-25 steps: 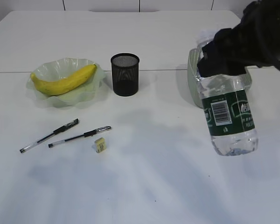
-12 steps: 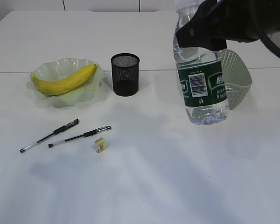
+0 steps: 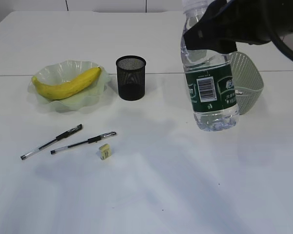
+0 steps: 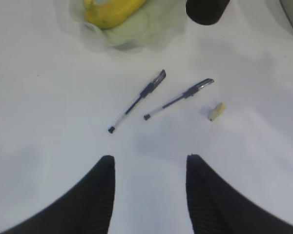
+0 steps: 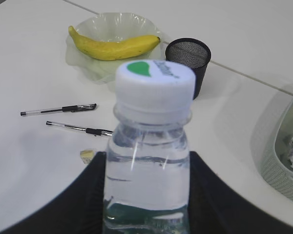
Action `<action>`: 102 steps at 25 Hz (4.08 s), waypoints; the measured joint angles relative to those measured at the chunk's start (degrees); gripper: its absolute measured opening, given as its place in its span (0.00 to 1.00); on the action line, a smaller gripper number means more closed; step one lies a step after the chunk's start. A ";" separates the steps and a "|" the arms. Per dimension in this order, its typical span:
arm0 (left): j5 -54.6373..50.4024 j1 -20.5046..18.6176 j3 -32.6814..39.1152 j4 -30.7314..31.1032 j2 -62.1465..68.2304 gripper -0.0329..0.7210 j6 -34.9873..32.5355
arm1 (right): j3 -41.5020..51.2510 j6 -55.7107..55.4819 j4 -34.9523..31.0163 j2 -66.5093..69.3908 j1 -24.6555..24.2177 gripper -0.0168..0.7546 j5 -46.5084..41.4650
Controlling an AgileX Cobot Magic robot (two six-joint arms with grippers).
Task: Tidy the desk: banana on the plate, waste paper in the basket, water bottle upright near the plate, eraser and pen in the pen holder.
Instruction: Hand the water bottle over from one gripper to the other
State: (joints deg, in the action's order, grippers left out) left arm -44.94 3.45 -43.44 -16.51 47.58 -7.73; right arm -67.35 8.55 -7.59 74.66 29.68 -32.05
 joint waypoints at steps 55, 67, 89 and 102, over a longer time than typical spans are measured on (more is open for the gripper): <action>104.71 20.56 10.54 62.18 35.87 0.64 42.85 | 0.02 0.11 -1.16 0.00 0.00 0.42 9.42; 108.43 20.56 7.99 59.06 35.87 0.63 44.20 | 0.02 1.31 -1.98 0.00 0.91 0.42 14.87; 107.90 20.56 7.90 59.82 36.10 0.84 47.73 | 0.12 4.26 -3.07 2.34 9.56 0.42 21.76; 107.67 20.56 7.90 59.96 36.10 0.83 50.62 | 0.12 4.38 -3.20 4.81 14.02 0.42 24.04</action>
State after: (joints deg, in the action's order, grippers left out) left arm 62.73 24.01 -35.54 43.45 83.68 42.89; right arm -67.23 12.93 -10.79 79.47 43.70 -8.01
